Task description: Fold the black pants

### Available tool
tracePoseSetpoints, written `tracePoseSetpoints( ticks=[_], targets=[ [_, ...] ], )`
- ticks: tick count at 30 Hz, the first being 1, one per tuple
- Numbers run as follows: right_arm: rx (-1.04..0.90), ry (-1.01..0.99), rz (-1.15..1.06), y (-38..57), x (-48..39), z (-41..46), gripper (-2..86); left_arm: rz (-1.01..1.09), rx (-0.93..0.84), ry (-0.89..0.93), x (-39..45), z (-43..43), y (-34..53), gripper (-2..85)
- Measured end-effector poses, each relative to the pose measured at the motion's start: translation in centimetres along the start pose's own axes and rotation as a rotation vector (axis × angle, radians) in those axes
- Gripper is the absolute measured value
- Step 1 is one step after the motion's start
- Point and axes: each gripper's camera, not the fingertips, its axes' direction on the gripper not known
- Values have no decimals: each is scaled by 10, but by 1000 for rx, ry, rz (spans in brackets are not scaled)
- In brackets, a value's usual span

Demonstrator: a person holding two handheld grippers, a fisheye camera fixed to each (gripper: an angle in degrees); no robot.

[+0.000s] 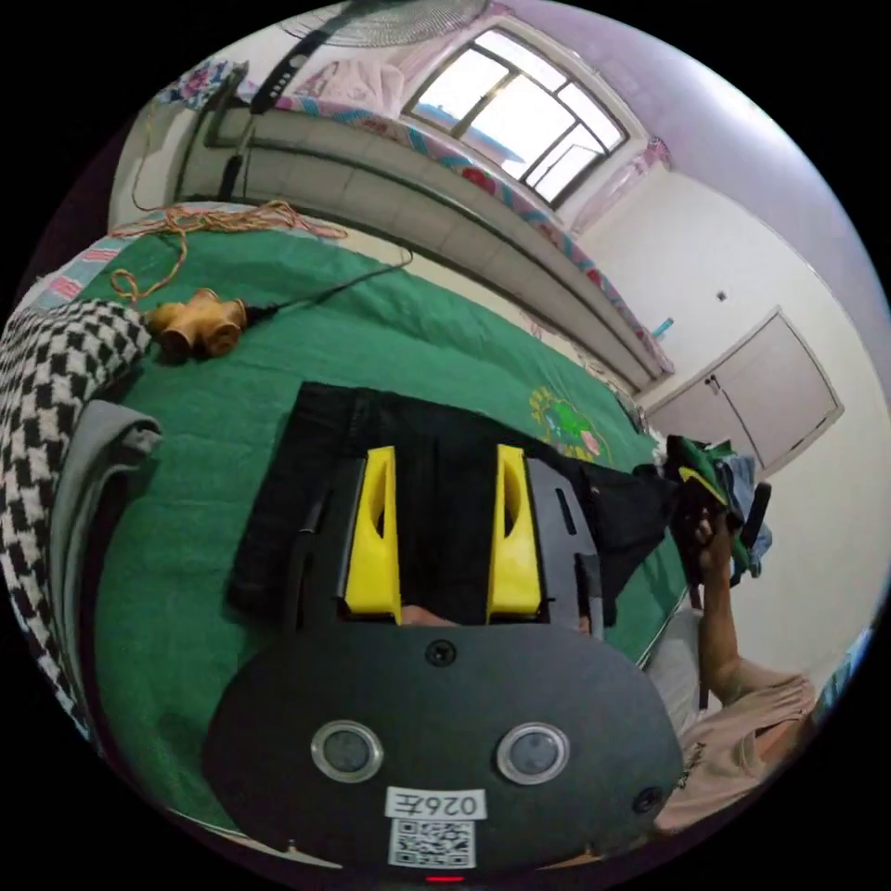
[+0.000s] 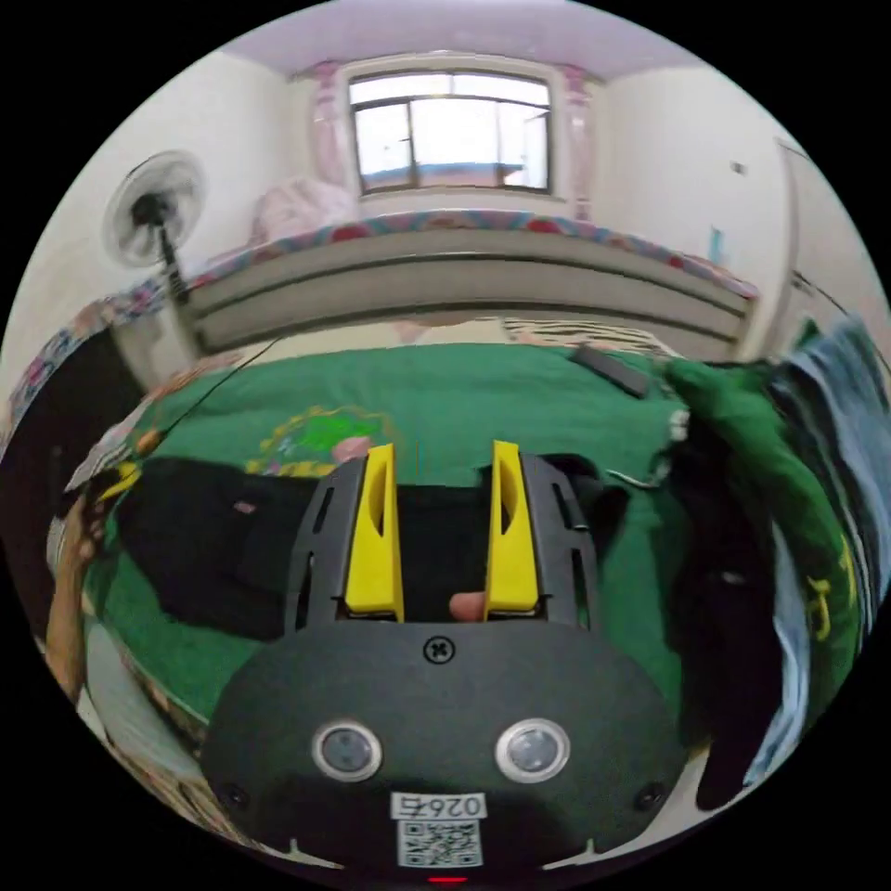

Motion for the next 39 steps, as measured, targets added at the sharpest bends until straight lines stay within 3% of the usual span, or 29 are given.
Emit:
tracePoseSetpoints(
  ticks=[4, 6, 7, 10, 14, 19, 24, 26, 31, 35, 39],
  targets=[
    [-275, -420, -300, 24, -101, 46, 142, 259, -155, -324, 40, 30, 9, 148],
    [-429, -359, -436, 42, -136, 67, 140, 378, -154, -479, 63, 38, 23, 116],
    [-372, -265, -502, 49, -148, 62, 101, 408, -157, -467, 66, 38, 26, 110],
    [-367, -232, -515, 48, -139, 46, 0, 421, -159, -478, 66, 29, 31, 68],
    [-333, -370, -287, 40, -87, 26, -13, 318, -126, -333, 47, -2, 33, 29],
    [14, -543, -11, 37, 9, -60, -14, 292, -12, -115, 39, -54, 39, 5],
    [332, -667, 261, 61, 109, -136, -12, 373, 122, 274, 25, -119, 57, -3],
    [384, -559, 348, 76, 138, -159, -11, 416, 121, 331, 23, -136, 66, -4],
    [351, 91, 562, 108, 170, -197, -9, 623, -92, 334, 37, -162, 90, -6],
    [289, 274, 517, 104, 164, -204, -6, 731, -319, 245, 54, -165, 114, -7],
    [431, 478, 479, 103, 133, -226, 20, 578, -445, 100, 44, -161, 119, -9]
  ],
)
